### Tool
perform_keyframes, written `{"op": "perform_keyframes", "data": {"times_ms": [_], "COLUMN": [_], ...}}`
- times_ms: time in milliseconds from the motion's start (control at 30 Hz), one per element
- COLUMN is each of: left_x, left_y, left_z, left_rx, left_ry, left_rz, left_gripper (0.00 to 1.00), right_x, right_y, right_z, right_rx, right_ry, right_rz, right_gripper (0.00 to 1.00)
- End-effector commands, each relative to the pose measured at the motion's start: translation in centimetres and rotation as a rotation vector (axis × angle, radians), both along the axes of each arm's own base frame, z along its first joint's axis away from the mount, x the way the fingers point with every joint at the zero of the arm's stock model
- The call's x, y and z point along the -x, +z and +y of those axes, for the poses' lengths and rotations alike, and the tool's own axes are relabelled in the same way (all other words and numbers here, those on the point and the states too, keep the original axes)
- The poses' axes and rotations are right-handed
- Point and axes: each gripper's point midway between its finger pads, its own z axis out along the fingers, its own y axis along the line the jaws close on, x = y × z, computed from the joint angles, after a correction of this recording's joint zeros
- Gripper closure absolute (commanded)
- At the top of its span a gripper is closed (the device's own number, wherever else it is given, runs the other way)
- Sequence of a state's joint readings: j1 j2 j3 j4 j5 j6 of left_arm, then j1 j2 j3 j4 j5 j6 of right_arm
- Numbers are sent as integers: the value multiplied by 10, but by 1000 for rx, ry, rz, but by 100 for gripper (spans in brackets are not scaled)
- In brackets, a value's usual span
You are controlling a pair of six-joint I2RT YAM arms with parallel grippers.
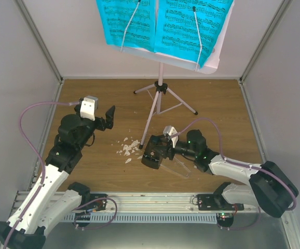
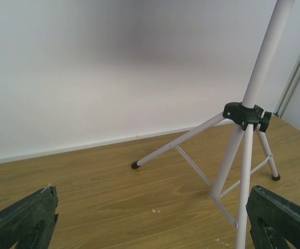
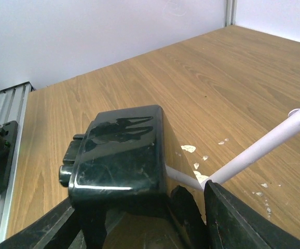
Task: Pack up the instrument practice props
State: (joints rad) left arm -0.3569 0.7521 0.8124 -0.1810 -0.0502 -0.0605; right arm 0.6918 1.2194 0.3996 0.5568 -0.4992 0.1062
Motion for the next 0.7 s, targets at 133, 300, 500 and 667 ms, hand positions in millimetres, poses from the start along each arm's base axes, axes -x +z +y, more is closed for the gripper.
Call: {"op": "perform_keyframes", "data": {"times_ms": [133,300,500,667], "left_x": [0,0,0,0], "left_y": [12,12,11,11], "left_z": [3,3,4,4], "left_rx": [29,27,25,27], "left_ry": [11,12,13,14], "left_rz": [-54,-55,-54,-53], "left_gripper": [1,1,1,1], "right_x": [-12,-15,-16,-5], "right_y": [-5,-3,-1,12], "right_z": [-1,-2,-2,0], "right_rx": [18,17,14,-21], "right_ry": [-54,-69,-79,-27], "right_rz": [11,10,11,4], "right_gripper": [41,35,22,1]}}
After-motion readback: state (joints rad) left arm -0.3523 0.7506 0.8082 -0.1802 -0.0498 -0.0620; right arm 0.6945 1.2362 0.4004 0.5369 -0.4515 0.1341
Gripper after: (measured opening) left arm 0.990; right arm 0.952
